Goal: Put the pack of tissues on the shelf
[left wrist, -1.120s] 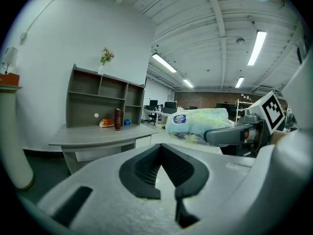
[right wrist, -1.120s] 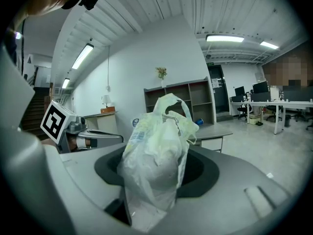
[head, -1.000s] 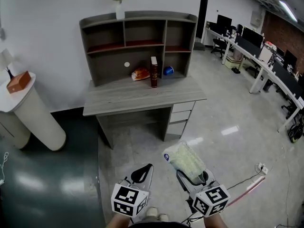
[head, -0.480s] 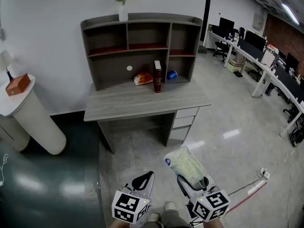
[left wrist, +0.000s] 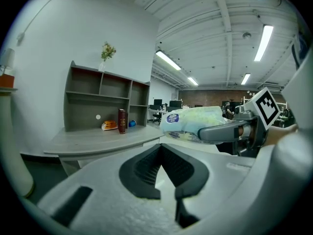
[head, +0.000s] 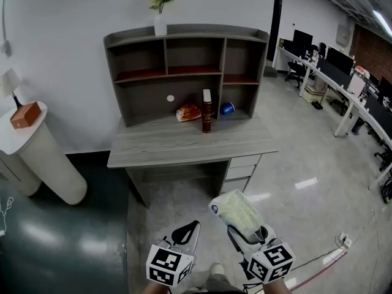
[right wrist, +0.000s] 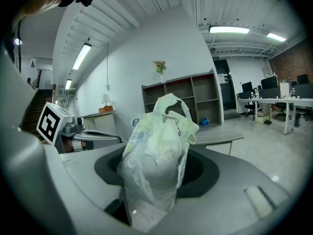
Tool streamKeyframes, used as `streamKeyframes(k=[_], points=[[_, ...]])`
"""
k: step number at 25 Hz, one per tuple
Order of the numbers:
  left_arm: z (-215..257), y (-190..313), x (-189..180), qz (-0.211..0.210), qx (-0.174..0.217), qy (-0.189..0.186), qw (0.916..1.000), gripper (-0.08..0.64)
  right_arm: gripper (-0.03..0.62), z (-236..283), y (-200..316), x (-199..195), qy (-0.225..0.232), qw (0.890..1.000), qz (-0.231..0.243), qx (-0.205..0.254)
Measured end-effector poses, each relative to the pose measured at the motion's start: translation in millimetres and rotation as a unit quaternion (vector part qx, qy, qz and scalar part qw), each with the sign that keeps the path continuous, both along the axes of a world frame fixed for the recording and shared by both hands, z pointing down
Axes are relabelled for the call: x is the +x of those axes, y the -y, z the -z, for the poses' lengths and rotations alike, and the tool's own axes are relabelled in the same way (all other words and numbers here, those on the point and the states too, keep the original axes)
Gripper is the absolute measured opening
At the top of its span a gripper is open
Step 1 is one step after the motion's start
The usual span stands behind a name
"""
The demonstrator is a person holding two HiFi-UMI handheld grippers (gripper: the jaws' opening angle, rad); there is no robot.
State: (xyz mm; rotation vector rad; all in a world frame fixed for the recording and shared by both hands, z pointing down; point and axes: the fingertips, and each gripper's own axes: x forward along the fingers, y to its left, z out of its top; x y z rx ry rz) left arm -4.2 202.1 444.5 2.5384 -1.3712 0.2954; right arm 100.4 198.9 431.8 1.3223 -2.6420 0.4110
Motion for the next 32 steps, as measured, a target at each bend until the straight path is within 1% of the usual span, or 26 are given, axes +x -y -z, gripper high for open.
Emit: streamKeyframes(k=[4, 7, 14, 20, 24, 29, 32], points=[[8, 29, 7, 0.017, 0.012, 0.0, 0.9998, -0.003, 0.245, 4, 33, 8, 0.0, 1.0, 0.015, 0.008], [10, 44, 12, 0.028, 0.014, -0.001, 0.9995, -0.003, 0.245, 6, 51, 13, 0.0, 1.0, 0.028, 0.013], [14, 73, 34, 0.047, 0.02, 0.003, 0.9987, -0.003, 0.245, 9, 84, 31, 0.009, 0.999, 0.05, 0.019], [10, 87, 48, 0.068, 0.02, 0.006, 0.9975, -0.003, 0.245, 5, 102, 42, 0.02, 0.997, 0.069, 0.016], [4, 92, 46, 0.08, 0.012, 0.008, 0.9967, -0.003, 0.245, 1, 107, 40, 0.027, 0.996, 0.081, 0.012], [4, 102, 43, 0.087, 0.01, 0.014, 0.9961, -0.003, 0.245, -3, 117, 38, 0.029, 0.996, 0.084, 0.001], [3, 114, 41, 0.086, 0.01, 0.01, 0.9962, -0.003, 0.245, -2, 125, 38, 0.025, 0.996, 0.084, 0.0]])
